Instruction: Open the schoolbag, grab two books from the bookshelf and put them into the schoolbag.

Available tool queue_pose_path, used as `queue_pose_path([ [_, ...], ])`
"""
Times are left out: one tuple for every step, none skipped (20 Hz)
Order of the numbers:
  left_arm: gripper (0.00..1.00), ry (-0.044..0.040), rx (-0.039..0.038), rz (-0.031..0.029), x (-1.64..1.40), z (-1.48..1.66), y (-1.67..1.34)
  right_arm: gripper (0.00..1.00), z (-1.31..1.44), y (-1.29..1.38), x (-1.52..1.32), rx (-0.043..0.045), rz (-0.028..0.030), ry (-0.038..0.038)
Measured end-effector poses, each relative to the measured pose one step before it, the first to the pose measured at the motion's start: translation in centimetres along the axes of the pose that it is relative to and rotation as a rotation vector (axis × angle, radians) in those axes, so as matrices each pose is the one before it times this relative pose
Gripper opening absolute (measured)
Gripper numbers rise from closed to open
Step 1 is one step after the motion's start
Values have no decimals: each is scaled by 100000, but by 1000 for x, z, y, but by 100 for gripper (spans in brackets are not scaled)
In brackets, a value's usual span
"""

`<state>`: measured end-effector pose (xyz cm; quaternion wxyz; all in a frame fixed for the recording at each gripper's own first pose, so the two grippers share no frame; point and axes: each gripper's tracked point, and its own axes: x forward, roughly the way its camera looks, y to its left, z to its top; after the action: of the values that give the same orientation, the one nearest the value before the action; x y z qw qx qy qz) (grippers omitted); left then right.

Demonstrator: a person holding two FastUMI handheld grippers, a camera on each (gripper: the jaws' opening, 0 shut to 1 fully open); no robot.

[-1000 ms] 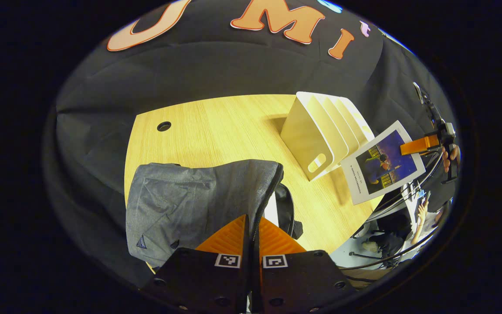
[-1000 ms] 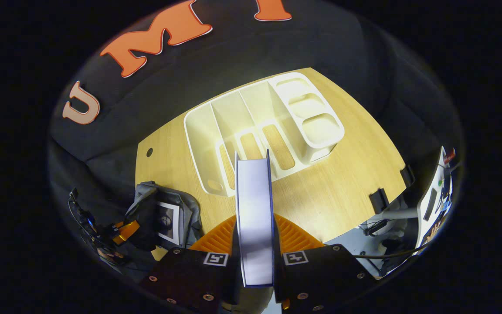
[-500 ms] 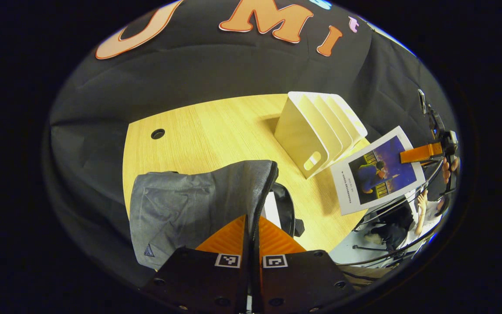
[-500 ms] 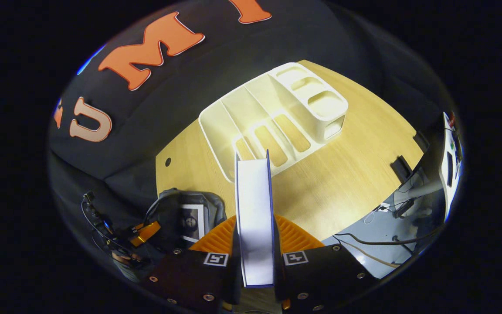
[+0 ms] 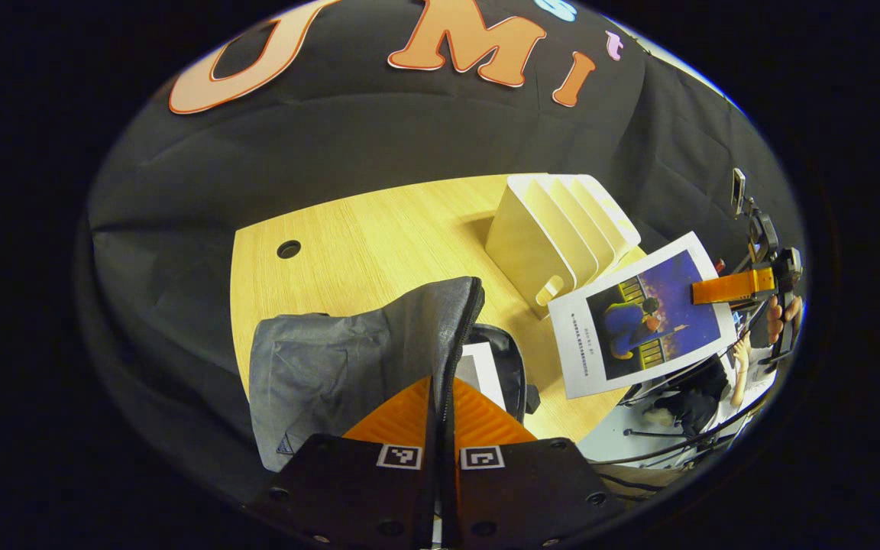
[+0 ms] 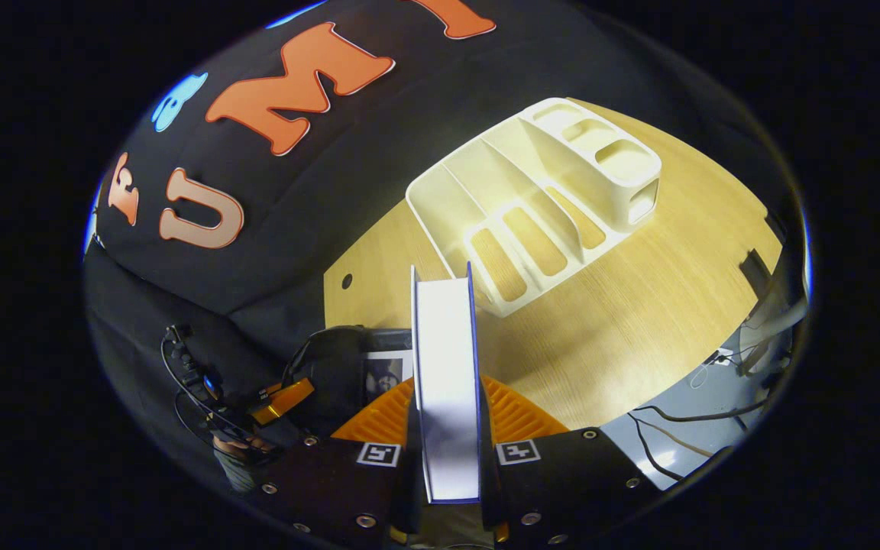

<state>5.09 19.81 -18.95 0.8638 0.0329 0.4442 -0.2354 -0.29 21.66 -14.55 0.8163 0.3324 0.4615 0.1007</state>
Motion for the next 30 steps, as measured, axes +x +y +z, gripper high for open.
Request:
queue_pose_path([
  [4, -345, 62, -4, -199, 206, 188, 31, -93, 143, 274, 763, 1010, -384],
  [4, -347, -57, -80, -110, 71, 191, 31, -253, 155, 208, 763, 1283, -27],
  [4, -444, -351, 304, -276, 237, 286, 31, -33, 235, 151, 1249, 1582, 10],
  [4, -388, -100, 145, -37, 221, 260, 31, -179, 318, 176, 1379, 2007, 8],
  [4, -162, -490, 349, -214, 131, 236, 31, -60, 424, 171, 1260, 2044, -175],
  [4, -222, 46, -270, -295, 74, 17, 31, -129, 225, 229, 1115, 2087, -625],
  [4, -309, 471, 99, -139, 108, 19, 31, -2, 265, 294, 591, 1878, -519],
  [4, -64, 765, 201, 69, 67, 142, 30, -269, 31, 245, 123, 1925, 76],
  [4, -56, 40, -46, -17, 72, 2, 30, -201, 190, 329, 915, 1311, 47],
  [4, 43, 190, -322, -46, -29, -53, 30, -340, 220, 246, 487, 1690, 835],
  [4, -142, 87, -75, 13, 115, -34, 30, -399, 161, 310, 546, 1643, 762],
  [4, -173, 178, -3, -24, -36, 44, 30, -360, 220, 719, 291, 1381, 1110],
  [4, -189, -183, 89, 30, 39, 73, 30, -371, 262, 852, 514, 695, 978],
  [4, -222, -193, -20, -31, -78, -40, 29, -653, 434, 940, -165, 685, 1111],
  [4, -43, -449, -291, -7, 22, -99, 29, -303, 347, 806, 566, 628, 541],
  [5, -127, -34, -259, -29, -123, -35, 30, -355, 236, 546, 485, 1247, 732],
  [4, -169, -123, -279, 132, 118, -98, 30, -192, 288, 671, 1096, 1457, 413],
  [4, -144, 164, -166, -33, 57, -76, 30, -381, 115, 713, 775, 1431, 796],
  [5, -142, -59, -45, 79, 59, -8, 30, -259, 126, 781, 755, 1101, 357],
  [4, 16, 85, -197, -21, -90, -60, 29, -411, 144, 716, 107, 1375, 368],
  [4, -194, -359, -66, 28, 33, -53, 29, -207, 76, 787, 880, 1101, 214],
  [4, -105, -153, -99, -5, 33, -91, 30, -357, 92, 751, 701, 957, 401],
  [5, -587, -509, 275, 17, 260, -120, 29, -393, 161, 830, 442, 1113, 896],
  [4, 279, 340, -947, 43, -319, -245, 29, -729, 160, 717, -489, 1220, 1305],
  [4, -377, 384, -390, 157, 43, -172, 29, -457, 87, 941, 650, 953, 899],
  [4, 141, 1078, -527, -22, -220, -174, 30, -781, 123, 935, 423, 563, 1459],
  [5, -109, 1046, 214, -47, -72, -103, 29, -451, 222, 940, 927, 1168, 880],
  [5, 406, 1343, -358, -157, -328, -222, 29, -490, 273, 822, -57, 1240, 741],
  [4, -40, 724, -167, -27, 22, -146, 29, -342, 205, 907, -468, 1173, 155],
  [4, -484, 331, -713, 54, 207, -232, 29, -356, 65, 402, -587, 963, -222],
])
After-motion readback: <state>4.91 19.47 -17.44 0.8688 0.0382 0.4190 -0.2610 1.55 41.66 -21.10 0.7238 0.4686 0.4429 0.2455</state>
